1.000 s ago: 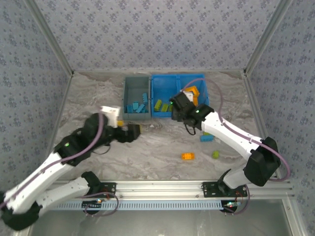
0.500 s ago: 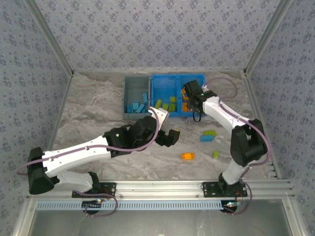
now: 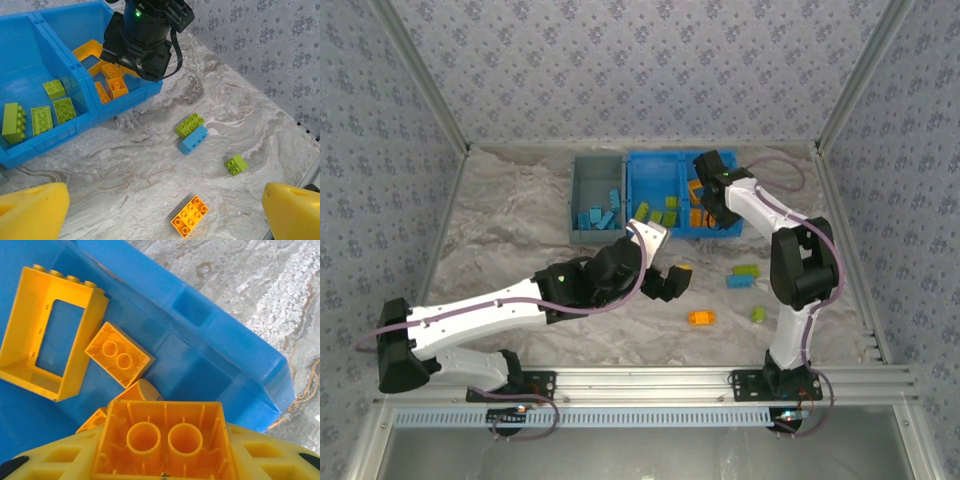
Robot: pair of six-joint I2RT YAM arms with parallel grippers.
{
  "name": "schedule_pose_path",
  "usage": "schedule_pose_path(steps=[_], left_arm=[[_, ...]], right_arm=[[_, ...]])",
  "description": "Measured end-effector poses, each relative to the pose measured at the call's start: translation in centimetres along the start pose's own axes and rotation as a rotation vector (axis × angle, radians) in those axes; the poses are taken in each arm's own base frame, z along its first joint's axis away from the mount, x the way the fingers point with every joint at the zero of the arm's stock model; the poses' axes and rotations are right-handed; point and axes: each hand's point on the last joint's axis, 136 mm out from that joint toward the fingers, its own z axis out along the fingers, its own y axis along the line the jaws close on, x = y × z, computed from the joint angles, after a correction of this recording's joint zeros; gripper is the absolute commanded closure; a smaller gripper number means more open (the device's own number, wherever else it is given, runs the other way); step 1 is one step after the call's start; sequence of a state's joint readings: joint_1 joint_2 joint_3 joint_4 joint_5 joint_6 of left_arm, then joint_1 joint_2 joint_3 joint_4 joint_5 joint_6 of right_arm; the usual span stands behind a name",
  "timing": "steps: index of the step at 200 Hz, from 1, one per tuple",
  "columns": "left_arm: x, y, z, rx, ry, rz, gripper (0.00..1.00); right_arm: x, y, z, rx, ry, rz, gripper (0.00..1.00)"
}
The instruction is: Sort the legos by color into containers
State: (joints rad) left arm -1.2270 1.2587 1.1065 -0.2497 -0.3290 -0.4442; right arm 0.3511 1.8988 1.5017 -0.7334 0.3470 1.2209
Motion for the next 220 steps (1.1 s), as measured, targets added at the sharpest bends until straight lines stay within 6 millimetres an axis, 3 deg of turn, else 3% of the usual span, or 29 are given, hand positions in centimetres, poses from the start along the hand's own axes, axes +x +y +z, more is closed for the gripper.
schedule_pose_path(steps=[26,64,83,109,144,180,198,220], left_arm=[[0.1,0.0,0.0,-0.002,0.001,0.008,0.01],[0.1,0.1,0.0,-0.005,0.002,0.012,0.01],[0.2,0.3,0.0,-0.015,0.007,0.018,0.01],[0.3,0.6,0.0,-0.03,0.007,0.025,0.01],[0.4,0.3,0.5,-0.019,0.028,0.054,0.01],[1.3,-1.3,4.4,0.036,0.133,0.15,0.01],[2.5,-2.5,7.3,0.081,0.207,0.224,0.03],[5.4,-3.7,11.4,0.157,0.311,0.315,0.04]], right_arm=[[0.1,-0.1,0.0,0.006,0.006,0.018,0.24],[0.2,-0.1,-0.1,0.001,0.008,0.019,0.25],[0.1,0.3,-1.1,-0.023,0.001,0.018,0.26],[-0.9,1.2,-4.7,-0.102,-0.038,0.027,0.29],[-3.0,1.0,-12.1,-0.251,-0.132,0.024,0.31],[-4.5,-3.8,-19.1,-0.356,-0.227,-0.058,0.3],[-4.3,-7.0,-20.9,-0.366,-0.244,-0.124,0.28],[-3.1,-11.3,-22.4,-0.375,-0.223,-0.204,0.26]])
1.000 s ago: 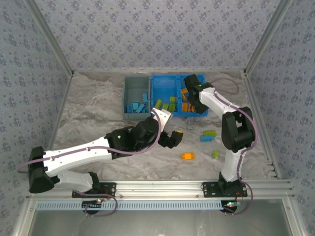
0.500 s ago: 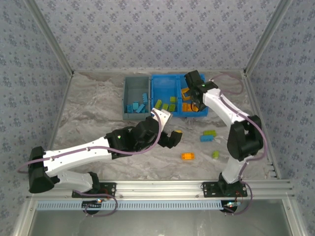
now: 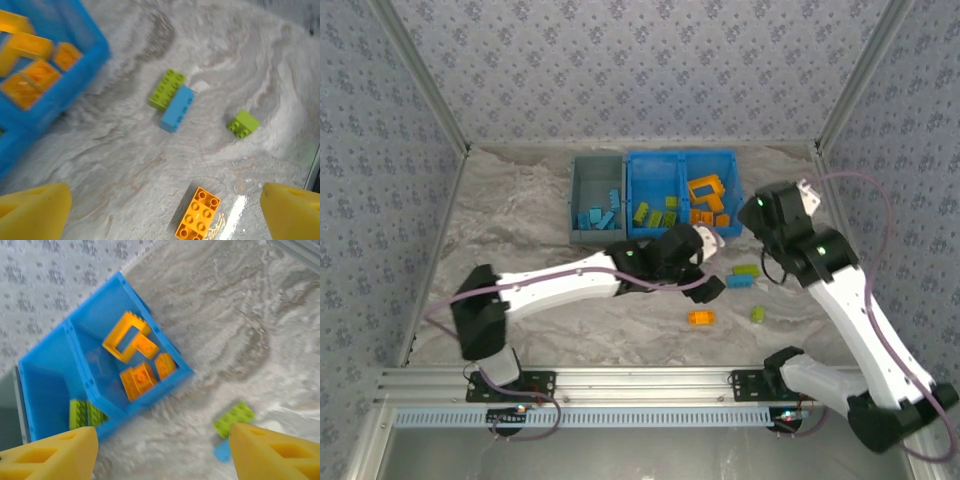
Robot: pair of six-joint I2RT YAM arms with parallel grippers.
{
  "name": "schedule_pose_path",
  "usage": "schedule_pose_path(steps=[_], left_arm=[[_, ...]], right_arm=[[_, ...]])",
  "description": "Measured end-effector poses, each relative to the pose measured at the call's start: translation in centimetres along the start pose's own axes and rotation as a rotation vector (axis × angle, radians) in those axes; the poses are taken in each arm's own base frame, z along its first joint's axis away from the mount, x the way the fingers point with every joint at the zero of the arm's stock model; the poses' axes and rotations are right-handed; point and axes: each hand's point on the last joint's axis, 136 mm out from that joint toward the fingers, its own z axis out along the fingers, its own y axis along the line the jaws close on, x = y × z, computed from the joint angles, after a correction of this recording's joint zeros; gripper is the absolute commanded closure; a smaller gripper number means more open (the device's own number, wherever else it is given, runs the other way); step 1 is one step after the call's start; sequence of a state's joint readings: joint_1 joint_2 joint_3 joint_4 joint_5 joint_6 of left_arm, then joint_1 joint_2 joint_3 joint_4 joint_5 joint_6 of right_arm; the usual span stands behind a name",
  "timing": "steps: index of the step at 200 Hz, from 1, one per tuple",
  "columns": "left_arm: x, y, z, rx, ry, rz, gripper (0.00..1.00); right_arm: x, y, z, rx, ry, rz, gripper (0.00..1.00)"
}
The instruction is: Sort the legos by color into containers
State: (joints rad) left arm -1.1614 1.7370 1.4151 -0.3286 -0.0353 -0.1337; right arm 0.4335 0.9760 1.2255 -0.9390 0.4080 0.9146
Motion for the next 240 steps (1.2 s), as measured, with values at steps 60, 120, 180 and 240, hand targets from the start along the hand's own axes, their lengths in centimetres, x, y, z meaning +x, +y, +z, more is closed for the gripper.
schedule_pose_path(steps=[60,120,180,240], left_arm=[[2.5,-0.7,10.4,0.12,0.171,0.142,0.09],[3.7,-0.4,14.4,0.145,0.223,0.195,0.17],[4.0,-0.8,17.0,0.16,0.243,0.22,0.46],[3.8,-1.4,17.5,0.158,0.247,0.244,0.73]], right_arm=[[2.9,-5.1,-6.5,-0.09,0.083,-0.069,0.21],[5.0,-6.1,-7.3,-0.095,0.176,-0.095,0.22],[5.4,-6.3,-7.9,-0.127,0.179,-0.074,0.23],[6.6,-6.5,-7.0,-0.118,0.217,-0.064,0.24]])
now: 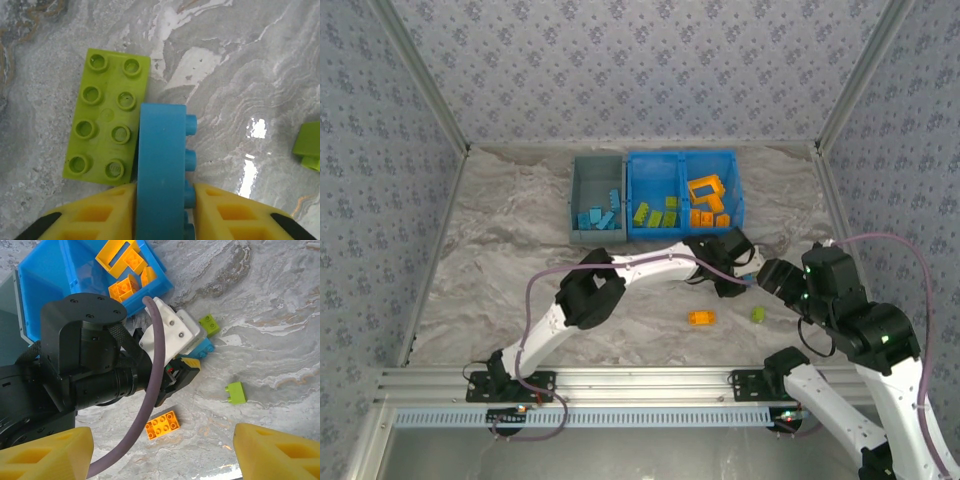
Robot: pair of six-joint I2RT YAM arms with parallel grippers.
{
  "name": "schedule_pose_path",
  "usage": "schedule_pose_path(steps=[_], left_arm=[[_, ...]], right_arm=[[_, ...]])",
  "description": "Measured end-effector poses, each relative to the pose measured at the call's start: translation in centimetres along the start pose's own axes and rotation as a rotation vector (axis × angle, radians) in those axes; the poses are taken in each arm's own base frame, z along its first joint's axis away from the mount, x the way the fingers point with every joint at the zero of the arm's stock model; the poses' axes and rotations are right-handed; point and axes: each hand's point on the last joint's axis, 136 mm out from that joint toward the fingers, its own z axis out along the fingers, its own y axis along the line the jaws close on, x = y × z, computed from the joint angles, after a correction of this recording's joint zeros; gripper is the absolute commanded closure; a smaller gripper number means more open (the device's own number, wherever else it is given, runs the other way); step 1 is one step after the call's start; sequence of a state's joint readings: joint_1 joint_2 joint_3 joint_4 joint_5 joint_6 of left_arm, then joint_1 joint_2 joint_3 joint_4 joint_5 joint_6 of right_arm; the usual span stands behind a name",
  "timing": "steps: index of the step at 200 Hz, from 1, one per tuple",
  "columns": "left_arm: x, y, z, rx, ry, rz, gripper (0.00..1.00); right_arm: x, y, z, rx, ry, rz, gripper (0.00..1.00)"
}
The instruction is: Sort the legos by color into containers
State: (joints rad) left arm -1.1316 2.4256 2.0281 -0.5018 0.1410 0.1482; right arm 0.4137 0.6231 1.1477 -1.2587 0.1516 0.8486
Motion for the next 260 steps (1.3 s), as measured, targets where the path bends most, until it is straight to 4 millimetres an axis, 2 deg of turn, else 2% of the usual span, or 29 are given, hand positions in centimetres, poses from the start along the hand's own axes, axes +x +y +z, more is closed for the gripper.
schedule_pose_path(steps=[30,62,107,133,158,173,188,203,221,242,260], left_arm=[[0.0,-0.2,0.1,-0.02,0.002,0.026,0.84],[0.7,-1.0,-0.5,-0.041,0.013,0.052,0.9],[2.2,-1.6,-2.4,-0.06,0.041,0.057,0.93],[3.2,-1.3,-4.9,-0.082,0.037,0.023,0.92],[3.9,-0.2,-9.5,-0.114,-0.005,-0.058,0.9],[4.1,1.5,-13.4,-0.153,-0.055,-0.125,0.88],[4.0,4.0,-17.9,-0.206,-0.127,-0.209,0.86],[4.5,7.6,-22.7,-0.281,-0.212,-0.312,0.84],[6.0,12.1,-27.4,-0.381,-0.281,-0.442,0.84],[9.2,17.7,-30.7,-0.501,-0.3,-0.601,0.83],[12.4,21.3,-31.3,-0.558,-0.269,-0.728,0.83]], right_arm=[[0.0,0.1,0.2,-0.003,0.002,0.0,0.24],[0.1,0.1,0.3,-0.003,0.002,0.0,0.24],[0.0,0.2,0.4,-0.007,-0.002,0.001,0.24],[-0.1,0.5,0.3,-0.019,-0.003,-0.002,0.24],[-0.4,2.1,0.5,-0.095,-0.004,-0.039,0.24],[-0.5,3.9,0.7,-0.17,0.004,-0.073,0.25],[-0.7,5.9,0.9,-0.243,0.014,-0.117,0.26],[-0.4,8.2,1.3,-0.306,0.041,-0.184,0.26],[0.6,11.2,1.9,-0.359,0.074,-0.297,0.25],[2.8,15.1,3.0,-0.416,0.108,-0.43,0.25],[4.9,18.2,4.4,-0.442,0.105,-0.523,0.24]])
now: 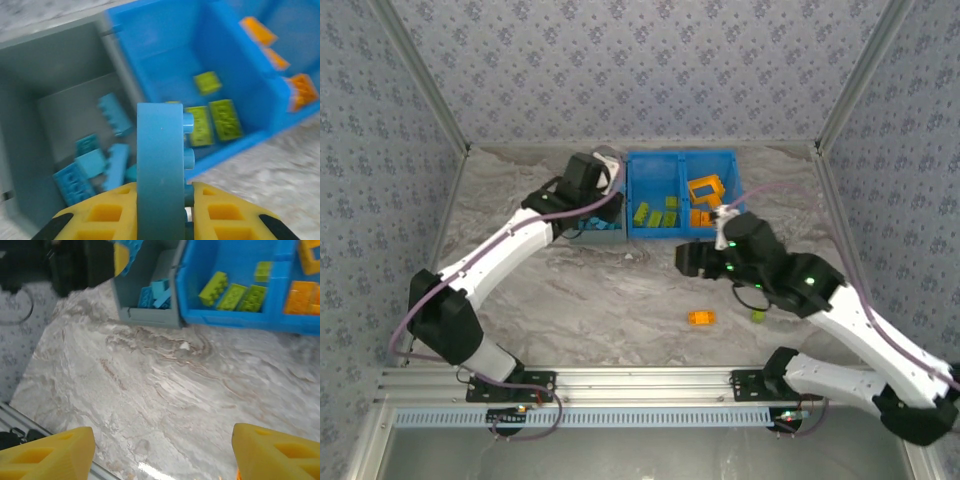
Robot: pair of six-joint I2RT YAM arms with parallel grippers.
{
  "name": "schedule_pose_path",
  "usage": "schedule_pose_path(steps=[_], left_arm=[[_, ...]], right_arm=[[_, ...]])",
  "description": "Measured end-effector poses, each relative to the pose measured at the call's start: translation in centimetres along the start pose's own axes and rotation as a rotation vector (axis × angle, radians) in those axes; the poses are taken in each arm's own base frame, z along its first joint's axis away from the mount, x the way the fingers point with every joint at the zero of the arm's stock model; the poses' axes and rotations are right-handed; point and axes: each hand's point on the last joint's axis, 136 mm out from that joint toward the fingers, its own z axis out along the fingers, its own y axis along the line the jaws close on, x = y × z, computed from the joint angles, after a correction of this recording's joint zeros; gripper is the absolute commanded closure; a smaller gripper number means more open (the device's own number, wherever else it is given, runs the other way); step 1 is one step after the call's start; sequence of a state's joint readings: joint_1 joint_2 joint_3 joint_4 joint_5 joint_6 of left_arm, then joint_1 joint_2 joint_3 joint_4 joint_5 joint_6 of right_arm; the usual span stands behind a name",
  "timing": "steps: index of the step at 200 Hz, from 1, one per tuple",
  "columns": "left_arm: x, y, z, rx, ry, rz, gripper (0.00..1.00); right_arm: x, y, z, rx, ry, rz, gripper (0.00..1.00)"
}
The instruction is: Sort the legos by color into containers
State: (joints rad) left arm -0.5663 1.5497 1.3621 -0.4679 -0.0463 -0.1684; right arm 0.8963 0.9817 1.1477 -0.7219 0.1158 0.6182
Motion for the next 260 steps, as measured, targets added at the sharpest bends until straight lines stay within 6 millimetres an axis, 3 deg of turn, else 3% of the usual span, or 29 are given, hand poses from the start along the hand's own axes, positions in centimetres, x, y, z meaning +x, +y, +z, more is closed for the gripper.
schedule_pose_path(steps=[24,61,82,102,129,152,201,232,260], left_arm=[[0.0,4.0,3.2,-0.073,0.064,-0.104,0.83],[-0.5,6.4,8.9,-0.12,0.132,-0.187,0.84],[-0.1,7.1,11.4,-0.141,0.169,-0.211,0.84],[0.6,7.8,13.3,-0.169,0.197,-0.23,0.84],[1.7,8.6,15.1,-0.192,0.228,-0.266,0.81],[2.7,9.0,16.3,-0.203,0.251,-0.288,0.73],[3.1,9.1,16.5,-0.204,0.26,-0.323,0.45],[2.3,8.8,15.2,-0.194,0.238,-0.328,0.42],[0.1,8.0,11.8,-0.173,0.171,-0.331,0.32]], right_arm=[[0.5,4.1,3.1,-0.041,-0.047,-0.137,0.23],[0.7,9.9,6.2,-0.095,-0.199,-0.31,0.21],[0.8,11.5,7.6,-0.09,-0.252,-0.363,0.21],[0.6,11.8,8.3,-0.073,-0.281,-0.374,0.21],[0.3,11.4,8.5,-0.054,-0.311,-0.363,0.2],[0.8,10.5,8.4,-0.036,-0.308,-0.359,0.2],[2.1,7.4,7.5,0.028,-0.278,-0.303,0.2],[3.4,3.8,6.1,0.118,-0.233,-0.235,0.19],[4.3,-1.0,3.6,0.26,-0.206,-0.102,0.15]])
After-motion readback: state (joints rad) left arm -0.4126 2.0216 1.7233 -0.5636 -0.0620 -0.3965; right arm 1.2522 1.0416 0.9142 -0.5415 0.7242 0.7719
